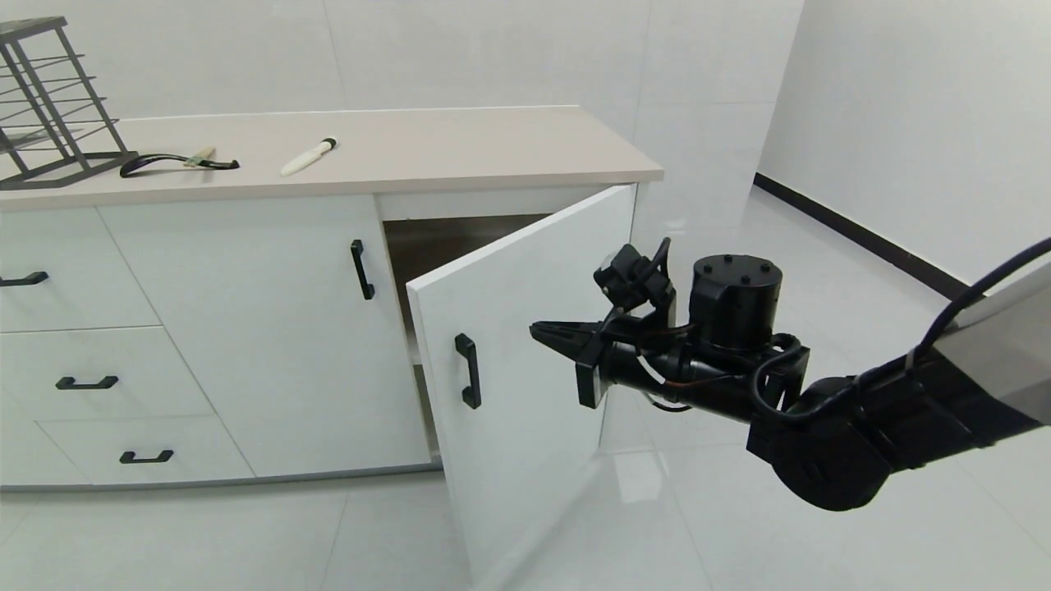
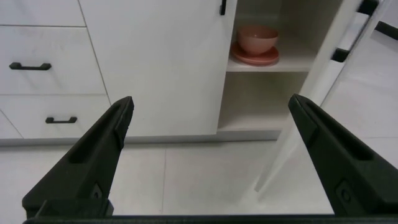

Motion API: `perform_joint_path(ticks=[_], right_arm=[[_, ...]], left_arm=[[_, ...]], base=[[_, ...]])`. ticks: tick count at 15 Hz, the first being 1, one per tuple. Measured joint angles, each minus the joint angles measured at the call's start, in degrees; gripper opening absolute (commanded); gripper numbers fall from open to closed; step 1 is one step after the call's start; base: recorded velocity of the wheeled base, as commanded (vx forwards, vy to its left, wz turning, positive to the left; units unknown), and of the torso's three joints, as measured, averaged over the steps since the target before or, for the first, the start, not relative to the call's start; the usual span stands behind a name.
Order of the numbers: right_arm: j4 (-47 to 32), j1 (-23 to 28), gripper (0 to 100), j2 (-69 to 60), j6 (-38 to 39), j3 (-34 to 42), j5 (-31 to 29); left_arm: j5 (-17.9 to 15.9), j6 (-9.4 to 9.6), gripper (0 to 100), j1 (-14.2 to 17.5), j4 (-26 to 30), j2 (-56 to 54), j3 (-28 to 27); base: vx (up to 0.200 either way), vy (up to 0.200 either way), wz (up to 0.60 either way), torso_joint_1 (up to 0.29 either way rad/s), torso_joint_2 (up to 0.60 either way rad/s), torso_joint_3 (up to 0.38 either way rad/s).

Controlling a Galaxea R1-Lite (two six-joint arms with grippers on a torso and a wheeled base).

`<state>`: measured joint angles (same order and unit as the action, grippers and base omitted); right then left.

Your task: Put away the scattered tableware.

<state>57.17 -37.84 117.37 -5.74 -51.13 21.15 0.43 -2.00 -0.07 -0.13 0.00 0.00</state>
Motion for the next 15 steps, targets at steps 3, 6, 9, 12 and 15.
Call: perform_joint_path(ticks=[3,6,9,12,15], right_arm=[[0.0,-0.9,0,-3.2,0.0,5.5,-0.1],[-0.1,0.0,0,-10.9,0.1,13.0,-1.0],[-0.2,4.3,0,-26.0,-0.2,21.4,-1.6],[-1.7,12.3,0,-46.1,-0.3,30.7,-1.5],[-8.2,22.8,0,-68.8,-0.1,37.7,-1.1]], left_arm=[[0.0,0.00,100,-0.1,0.0,0.0,0.0],[0.0,0.00,100,0.0,0.0,0.0,0.0],[0.0,0.01,100,0.0,0.0,0.0,0.0],[0.0,0.01,100,0.0,0.0,0.0,0.0],[0.0,0.06,100,0.0,-0.1,0.0,0.0]], base=[[0.000,0.000,0.00,0.000,0.00,0.000],[0.000,0.067,0.00,0.001,0.00,0.001],[0.000,0.200,0.00,0.001,0.00,-0.001],[0.000,0.067,0.00,0.002,0.00,0.001],[0.000,0.000,0.00,0.000,0.00,0.000]])
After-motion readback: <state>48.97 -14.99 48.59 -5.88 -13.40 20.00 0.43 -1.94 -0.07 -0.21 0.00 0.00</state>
